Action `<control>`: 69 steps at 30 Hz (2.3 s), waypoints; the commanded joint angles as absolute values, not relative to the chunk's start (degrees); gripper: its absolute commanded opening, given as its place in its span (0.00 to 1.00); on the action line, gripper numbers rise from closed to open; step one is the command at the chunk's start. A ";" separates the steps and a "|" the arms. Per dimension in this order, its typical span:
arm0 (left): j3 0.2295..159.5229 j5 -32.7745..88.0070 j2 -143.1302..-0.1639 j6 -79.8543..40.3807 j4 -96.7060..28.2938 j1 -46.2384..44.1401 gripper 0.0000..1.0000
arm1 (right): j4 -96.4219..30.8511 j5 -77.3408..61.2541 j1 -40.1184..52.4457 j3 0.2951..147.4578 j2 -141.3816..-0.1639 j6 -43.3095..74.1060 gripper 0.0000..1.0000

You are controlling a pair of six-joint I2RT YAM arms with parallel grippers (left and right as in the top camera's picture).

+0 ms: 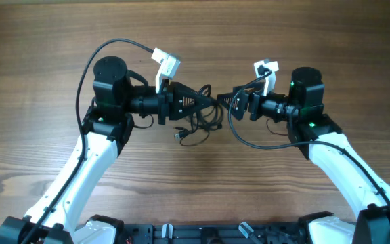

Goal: Untangle cables

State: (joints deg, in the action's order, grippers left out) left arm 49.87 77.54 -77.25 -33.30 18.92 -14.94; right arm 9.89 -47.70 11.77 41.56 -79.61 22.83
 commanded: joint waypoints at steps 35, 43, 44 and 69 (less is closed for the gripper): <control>50.11 70.57 -76.18 -31.75 19.27 -16.93 0.05 | 3.92 -53.32 14.59 41.71 -80.16 24.62 1.00; 50.11 70.65 -76.16 -31.99 19.27 -16.95 0.04 | 7.44 -37.10 17.52 41.67 -80.49 29.98 0.72; 50.11 70.65 -76.16 -31.99 19.27 -16.95 0.04 | 7.97 -37.10 17.52 41.67 -80.49 30.00 0.69; 50.09 59.90 -75.77 -16.01 -12.10 -18.39 0.73 | 31.09 -79.31 5.63 41.67 -83.00 17.37 0.05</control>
State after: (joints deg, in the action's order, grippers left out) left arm 50.09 62.92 -77.01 -19.33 -12.25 -20.32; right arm 30.55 -75.18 5.69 41.34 -82.67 26.81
